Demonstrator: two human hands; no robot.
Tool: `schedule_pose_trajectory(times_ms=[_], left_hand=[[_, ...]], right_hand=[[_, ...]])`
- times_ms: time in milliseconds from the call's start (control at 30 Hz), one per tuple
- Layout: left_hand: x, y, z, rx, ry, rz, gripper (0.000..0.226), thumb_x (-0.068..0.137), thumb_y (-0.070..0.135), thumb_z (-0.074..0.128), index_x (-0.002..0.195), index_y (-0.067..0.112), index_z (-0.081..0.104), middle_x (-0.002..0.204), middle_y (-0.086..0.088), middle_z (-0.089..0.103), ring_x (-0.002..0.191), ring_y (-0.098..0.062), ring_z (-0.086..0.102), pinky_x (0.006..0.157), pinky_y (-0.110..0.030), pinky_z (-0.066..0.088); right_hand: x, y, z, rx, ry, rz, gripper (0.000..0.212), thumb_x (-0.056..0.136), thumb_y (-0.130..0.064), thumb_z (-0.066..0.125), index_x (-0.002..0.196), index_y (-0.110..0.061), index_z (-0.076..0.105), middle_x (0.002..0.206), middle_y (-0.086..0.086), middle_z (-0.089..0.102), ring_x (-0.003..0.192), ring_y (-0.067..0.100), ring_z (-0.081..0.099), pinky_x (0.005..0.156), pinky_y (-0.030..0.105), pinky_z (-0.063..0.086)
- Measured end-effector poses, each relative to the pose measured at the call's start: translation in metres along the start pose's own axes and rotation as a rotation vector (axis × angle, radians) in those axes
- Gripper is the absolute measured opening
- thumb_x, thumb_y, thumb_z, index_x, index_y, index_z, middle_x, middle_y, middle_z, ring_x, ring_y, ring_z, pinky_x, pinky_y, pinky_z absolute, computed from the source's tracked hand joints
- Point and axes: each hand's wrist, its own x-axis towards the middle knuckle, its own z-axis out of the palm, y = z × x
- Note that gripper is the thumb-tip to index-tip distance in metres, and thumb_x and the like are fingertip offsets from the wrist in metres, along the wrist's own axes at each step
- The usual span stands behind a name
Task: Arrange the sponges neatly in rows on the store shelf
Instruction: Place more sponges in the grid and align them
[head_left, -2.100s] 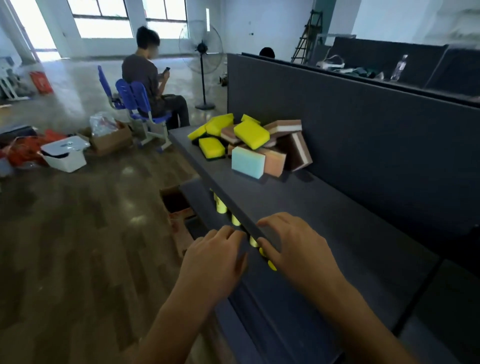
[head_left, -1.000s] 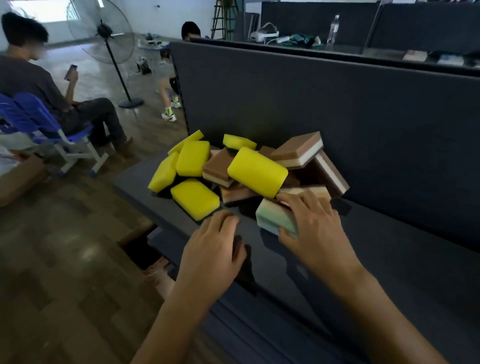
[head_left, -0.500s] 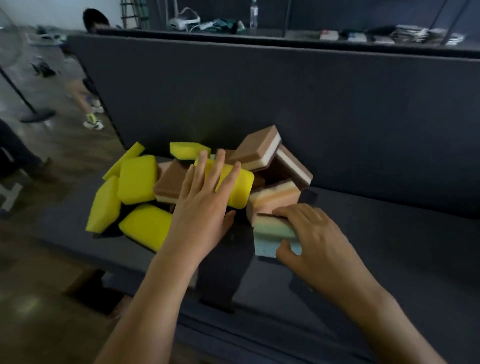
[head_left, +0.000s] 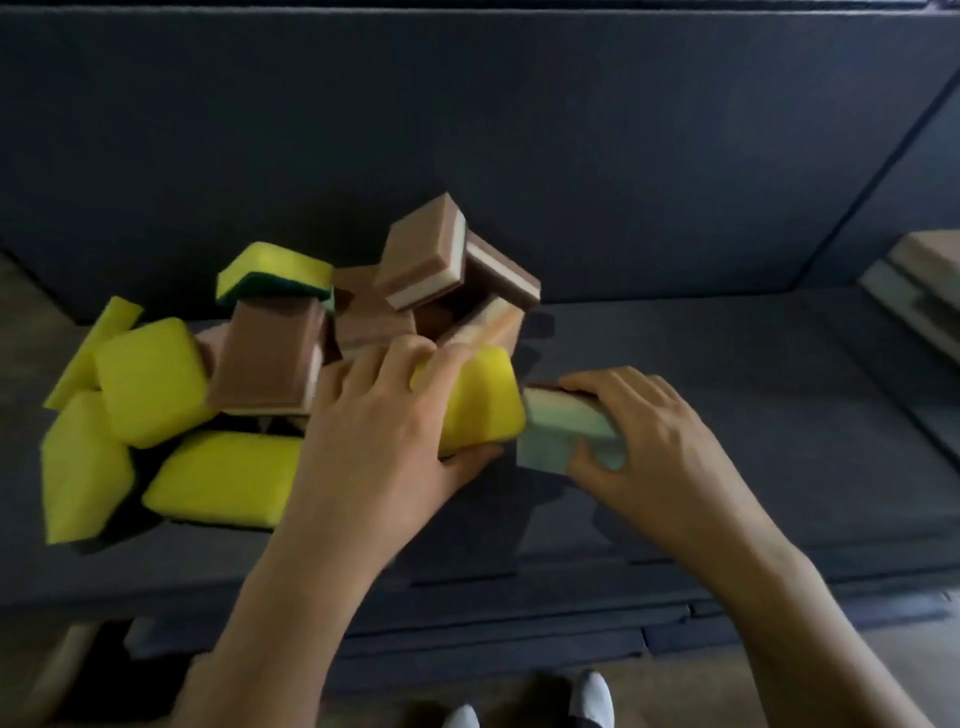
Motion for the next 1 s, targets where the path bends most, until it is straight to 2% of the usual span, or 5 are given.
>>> schedule_pose_trajectory(times_ms=[133, 267, 500, 633, 1000], left_hand=[[0.010, 0.035, 0.018, -0.117, -0.032, 0.126, 0.071, 0.071, 0.059, 0.063, 0.131, 0.022, 0.050, 0.124, -0.005, 0.056, 0.110, -0.032, 0.055, 0.087, -0.049, 0.045], [0.030, 0.091, 0.032, -0.195, -0.094, 0.256, 0.071, 0.071, 0.062, 0.065, 0.130, 0.026, 0.048, 0.127, 0.002, 0.053, 0.113, -0.026, 0.053, 0.092, -0.047, 0.041], [0.059, 0.238, 0.059, -0.275, -0.143, 0.513, 0.068, 0.073, 0.065, 0.060, 0.129, 0.029, 0.049, 0.124, 0.007, 0.052, 0.110, -0.021, 0.052, 0.090, -0.041, 0.038], [0.066, 0.333, 0.075, -0.303, -0.121, 0.626, 0.069, 0.070, 0.065, 0.061, 0.126, 0.026, 0.053, 0.120, 0.004, 0.056, 0.104, -0.023, 0.056, 0.084, -0.042, 0.041], [0.073, 0.495, 0.113, -0.357, -0.121, 0.692, 0.069, 0.066, 0.058, 0.064, 0.124, 0.022, 0.053, 0.116, 0.000, 0.059, 0.099, -0.027, 0.058, 0.079, -0.043, 0.043]], right_hand=[[-0.033, 0.025, -0.022, -0.064, 0.089, 0.115, 0.046, 0.078, -0.037, 0.058, 0.123, -0.031, 0.056, 0.114, -0.011, 0.058, 0.099, 0.018, 0.053, 0.082, 0.042, 0.049], [-0.077, 0.063, -0.056, -0.111, 0.201, 0.260, 0.049, 0.076, -0.043, 0.052, 0.124, -0.032, 0.055, 0.113, -0.012, 0.058, 0.098, 0.017, 0.052, 0.083, 0.041, 0.049], [-0.176, 0.149, -0.126, -0.164, 0.346, 0.498, 0.049, 0.081, -0.028, 0.070, 0.128, -0.031, 0.056, 0.118, -0.009, 0.060, 0.106, 0.017, 0.053, 0.087, 0.041, 0.050], [-0.232, 0.203, -0.164, -0.173, 0.420, 0.595, 0.048, 0.080, -0.034, 0.063, 0.127, -0.031, 0.056, 0.120, -0.008, 0.062, 0.107, 0.020, 0.056, 0.085, 0.045, 0.052], [-0.315, 0.312, -0.232, -0.233, 0.438, 0.706, 0.051, 0.075, -0.036, 0.058, 0.126, -0.028, 0.059, 0.121, -0.006, 0.064, 0.106, 0.019, 0.057, 0.082, 0.038, 0.052]])
